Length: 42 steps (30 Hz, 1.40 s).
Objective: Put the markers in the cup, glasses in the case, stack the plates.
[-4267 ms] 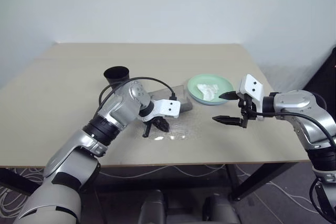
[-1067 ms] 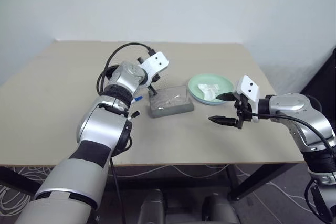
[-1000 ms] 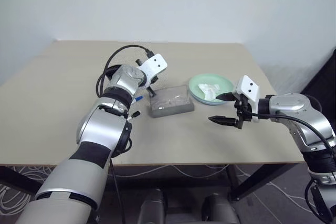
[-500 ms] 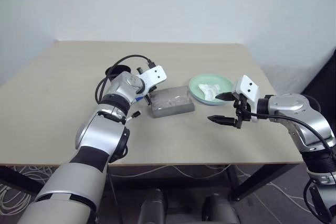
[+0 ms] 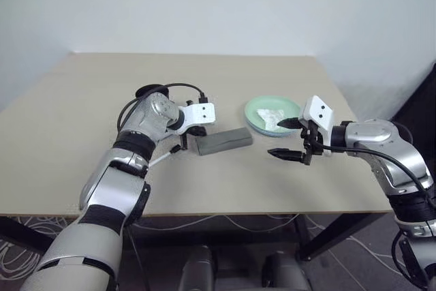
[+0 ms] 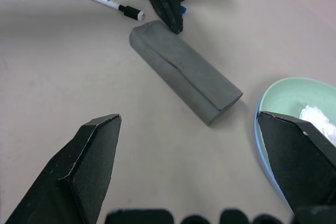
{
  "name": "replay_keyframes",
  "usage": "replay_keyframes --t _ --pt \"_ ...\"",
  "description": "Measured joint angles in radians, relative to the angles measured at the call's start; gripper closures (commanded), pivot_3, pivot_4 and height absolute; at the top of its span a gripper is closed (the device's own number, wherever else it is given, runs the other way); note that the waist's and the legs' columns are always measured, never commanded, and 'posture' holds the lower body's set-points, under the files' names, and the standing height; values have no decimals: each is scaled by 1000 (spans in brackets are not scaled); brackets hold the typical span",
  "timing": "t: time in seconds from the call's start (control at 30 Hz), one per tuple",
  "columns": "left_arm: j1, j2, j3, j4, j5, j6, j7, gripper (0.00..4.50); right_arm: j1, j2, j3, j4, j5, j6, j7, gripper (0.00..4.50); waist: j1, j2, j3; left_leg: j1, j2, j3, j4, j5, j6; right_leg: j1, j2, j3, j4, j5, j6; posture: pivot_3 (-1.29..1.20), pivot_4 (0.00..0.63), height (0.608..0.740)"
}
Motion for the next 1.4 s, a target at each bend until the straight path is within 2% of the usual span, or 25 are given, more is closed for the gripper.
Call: replay_keyframes --t 0.23,0.4,0.53,0.73,0.87,1.4 --pt "42 62 47 -167 -60 132 -22 4435 -2 2 4 14 -5 -7 11 0 -1 0 0 0 1 0 0 0 0 -1 0 0 0 0 0 0 0 649" --pt "146 145 91 -375 -106 268 -49 4435 -4 2 6 18 -5 -7 16 0 -6 1 0 1 1 1 0 0 0 0 0 0 0 0 0 0 0 649" --pt "244 167 87 -458 -124 384 -66 3159 -11 5 8 36 -6 -11 22 0 -5 1 0 1 1 1 0 0 0 0 1 0 0 0 0 0 0 649" --pt "253 191 75 -490 -116 531 -48 1071 -44 17 23 51 -9 -15 35 0 -4 1 0 1 1 2 1 0 0 0 0 0 0 0 0 0 0 649" --pt "253 190 44 -493 -100 619 -27 1071 -44 25 29 53 -15 -15 39 0 -4 1 0 1 1 2 0 0 0 -1 0 0 0 0 0 0 0 649" --pt "248 200 6 -509 -100 683 -15 1071 -44 30 29 56 -24 -14 53 0 -5 5 -2 3 2 3 -1 0 0 0 0 0 0 1 -1 0 0 649"
